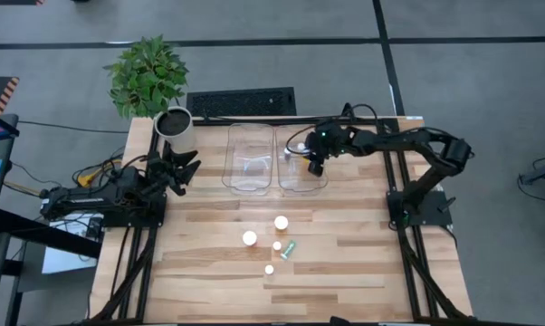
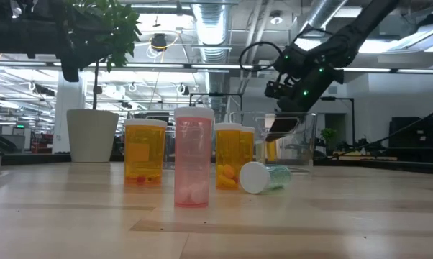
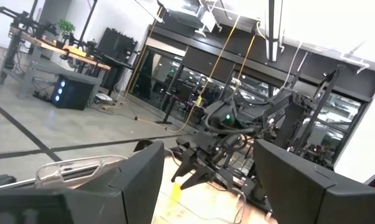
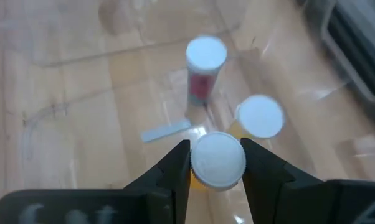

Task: Pick and place medicine bottles into bin by pill shape (circle, oval)
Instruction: Put the right small orange tablet bottle into the right transparent bin

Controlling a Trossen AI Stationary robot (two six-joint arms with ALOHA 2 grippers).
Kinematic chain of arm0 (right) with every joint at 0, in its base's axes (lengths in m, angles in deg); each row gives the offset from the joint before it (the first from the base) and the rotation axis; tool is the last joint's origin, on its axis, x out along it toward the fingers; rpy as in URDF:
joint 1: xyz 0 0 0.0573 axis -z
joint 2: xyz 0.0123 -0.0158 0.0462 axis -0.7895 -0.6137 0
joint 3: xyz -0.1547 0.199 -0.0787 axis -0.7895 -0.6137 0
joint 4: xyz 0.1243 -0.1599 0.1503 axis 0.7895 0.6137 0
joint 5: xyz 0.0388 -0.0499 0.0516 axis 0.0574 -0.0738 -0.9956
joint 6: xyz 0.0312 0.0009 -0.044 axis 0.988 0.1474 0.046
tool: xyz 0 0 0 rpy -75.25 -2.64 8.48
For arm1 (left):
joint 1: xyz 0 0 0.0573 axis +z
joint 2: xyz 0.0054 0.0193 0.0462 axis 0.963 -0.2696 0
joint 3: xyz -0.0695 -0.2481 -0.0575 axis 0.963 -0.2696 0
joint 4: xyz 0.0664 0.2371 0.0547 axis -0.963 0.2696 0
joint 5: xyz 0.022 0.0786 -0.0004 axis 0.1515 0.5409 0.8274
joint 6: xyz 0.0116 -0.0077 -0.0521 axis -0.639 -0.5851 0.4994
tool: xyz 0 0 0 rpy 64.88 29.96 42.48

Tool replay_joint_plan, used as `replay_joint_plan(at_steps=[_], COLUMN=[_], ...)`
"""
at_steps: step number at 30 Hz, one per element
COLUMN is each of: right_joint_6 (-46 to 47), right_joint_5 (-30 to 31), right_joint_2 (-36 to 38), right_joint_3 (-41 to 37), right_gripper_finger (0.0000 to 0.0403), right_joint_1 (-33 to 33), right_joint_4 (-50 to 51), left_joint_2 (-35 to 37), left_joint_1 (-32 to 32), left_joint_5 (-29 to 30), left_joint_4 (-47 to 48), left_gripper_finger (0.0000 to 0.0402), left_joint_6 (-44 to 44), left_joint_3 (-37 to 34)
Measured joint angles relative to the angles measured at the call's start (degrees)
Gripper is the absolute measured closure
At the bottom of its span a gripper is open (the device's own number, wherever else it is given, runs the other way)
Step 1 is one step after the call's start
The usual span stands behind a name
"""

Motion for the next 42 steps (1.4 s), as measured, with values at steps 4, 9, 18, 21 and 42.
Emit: replay_joint_plan(at_steps=[4, 9, 18, 21, 42], right_joint_6=[-0.39, -0.98, -0.58, -0.6, -0.12], right_joint_5=[-0.79, -1.19, -1.16, -1.16, -0.76], right_joint_2=[-2.05, -3.26, -0.96, -0.04, -0.92], right_joint_3=[0.02, 0.15, -0.11, -0.07, -0.09], right_gripper_finger=[0.0271, 0.027, 0.0268, 0.0271, 0.0265], right_joint_1=[0.01, 0.02, 0.09, -0.11, 0.0], right_joint_4=[-0.33, -1.18, 0.18, 0.1, 0.12], left_joint_2=[0.0, 0.0, 0.0, 0.0, 0.0], left_joint_1=[0.0, 0.0, -0.02, -0.02, -0.01], left_joint_5=[0.07, 0.13, 0.15, 0.14, 0.13], left_joint_4=[0.0, -0.02, -0.02, -0.02, 0.0], left_gripper_finger=[0.0161, 0.0161, 0.0162, 0.0162, 0.0161], left_joint_6=[0.0, 0.0, -0.02, -0.02, 0.0], left_joint_3=[0.0, 0.0, 0.0, 0.0, 0.0])
